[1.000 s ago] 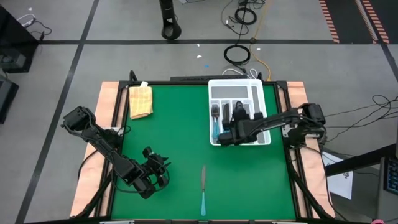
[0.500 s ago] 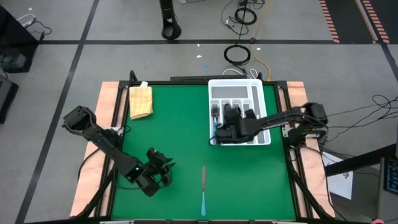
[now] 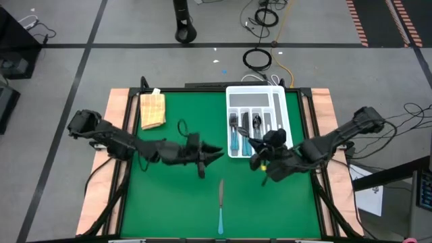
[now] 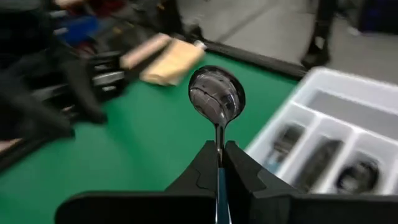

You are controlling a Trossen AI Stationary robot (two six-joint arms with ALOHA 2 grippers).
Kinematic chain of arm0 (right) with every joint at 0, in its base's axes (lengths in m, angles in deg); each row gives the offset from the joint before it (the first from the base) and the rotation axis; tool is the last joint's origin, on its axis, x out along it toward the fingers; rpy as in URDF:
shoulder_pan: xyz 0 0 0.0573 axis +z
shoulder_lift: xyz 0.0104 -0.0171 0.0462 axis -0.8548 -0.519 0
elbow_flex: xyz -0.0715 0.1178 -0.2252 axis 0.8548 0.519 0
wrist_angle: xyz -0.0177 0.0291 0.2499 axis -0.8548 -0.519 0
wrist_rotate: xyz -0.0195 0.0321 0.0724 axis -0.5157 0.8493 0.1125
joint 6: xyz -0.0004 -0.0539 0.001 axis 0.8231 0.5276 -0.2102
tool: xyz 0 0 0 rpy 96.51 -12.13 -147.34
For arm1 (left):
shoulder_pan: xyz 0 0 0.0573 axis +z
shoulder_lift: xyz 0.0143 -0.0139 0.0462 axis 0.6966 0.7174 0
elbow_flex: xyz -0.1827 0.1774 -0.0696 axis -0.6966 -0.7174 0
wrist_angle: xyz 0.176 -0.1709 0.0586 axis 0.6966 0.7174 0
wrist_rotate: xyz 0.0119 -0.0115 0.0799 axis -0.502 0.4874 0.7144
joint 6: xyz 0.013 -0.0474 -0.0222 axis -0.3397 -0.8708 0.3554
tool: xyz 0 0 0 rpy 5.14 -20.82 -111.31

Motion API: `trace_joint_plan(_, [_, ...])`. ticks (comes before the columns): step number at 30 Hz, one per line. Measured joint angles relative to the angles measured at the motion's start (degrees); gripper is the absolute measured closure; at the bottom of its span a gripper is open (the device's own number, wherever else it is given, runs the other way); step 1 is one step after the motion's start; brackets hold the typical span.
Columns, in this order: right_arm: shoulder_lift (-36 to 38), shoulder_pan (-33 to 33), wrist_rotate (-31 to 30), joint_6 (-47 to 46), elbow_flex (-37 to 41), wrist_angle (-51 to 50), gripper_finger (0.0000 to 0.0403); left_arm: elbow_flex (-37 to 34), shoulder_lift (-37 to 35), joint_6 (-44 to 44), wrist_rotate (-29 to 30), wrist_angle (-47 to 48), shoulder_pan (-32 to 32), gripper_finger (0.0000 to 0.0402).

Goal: Sort silverware
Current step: Put the blue spoon into the silverware organizer

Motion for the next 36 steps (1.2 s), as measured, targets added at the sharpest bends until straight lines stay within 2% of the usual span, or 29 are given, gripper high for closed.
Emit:
trace_joint_plan(2, [1.0, 1.4, -0.9, 3.0, 0.0, 3.0, 0.0403, 0.0, 0.6, 2.9, -7.5, -9.6, 2.7, 0.0293])
trace_joint_plan(4, [1.6, 2.5, -1.1, 5.5, 0.0, 5.1, 0.0403, 0.0, 0.8, 5.7, -11.7, -15.2, 4.3, 0.0293])
trace_joint_plan(8, [2.0, 4.1, -1.3, 7.7, 0.0, 5.7, 0.0403, 0.0, 0.7, 7.8, -16.3, -18.0, 7.0, 0.0293])
trace_joint_plan(11, [1.9, 4.8, -1.2, 10.6, 0.0, 7.8, 0.0403, 1.0, 1.5, -7.2, -26.9, -18.1, 10.8, 0.0293])
trace_joint_plan(14, [1.8, 5.5, -1.1, 15.9, 0.0, 12.4, 0.0403, 0.9, 3.4, -18.5, -33.3, -17.3, 13.6, 0.0293])
trace_joint_plan(17, [1.8, 6.2, -1.1, 18.8, 0.0, 16.2, 0.0403, 0.9, 4.0, -21.2, -34.3, -16.3, 14.9, 0.0293])
trace_joint_plan(22, [1.8, 7.4, -1.0, 20.6, 0.0, 18.5, 0.0403, 0.9, 4.0, -16.1, -32.0, -17.1, 16.0, 0.0293])
trace_joint_plan(26, [1.8, 7.6, -0.8, 20.5, 0.0, 16.3, 0.0403, 0.9, 4.0, -26.5, -33.0, -18.6, 16.4, 0.0293])
trace_joint_plan(28, [1.8, 7.6, -0.1, 20.2, 0.0, 17.0, 0.0403, 0.9, 4.0, -27.3, -33.5, -18.6, 16.5, 0.0293])
trace_joint_plan(32, [2.0, 7.6, 5.1, 16.9, 0.0, 20.6, 0.0403, 0.9, 4.0, -16.2, -35.5, -20.2, 16.3, 0.0293])
trace_joint_plan(36, [2.1, 8.2, 6.6, 0.7, 0.0, 19.8, 0.0403, 0.9, 4.0, -3.2, -35.1, -20.2, 16.1, 0.0293])
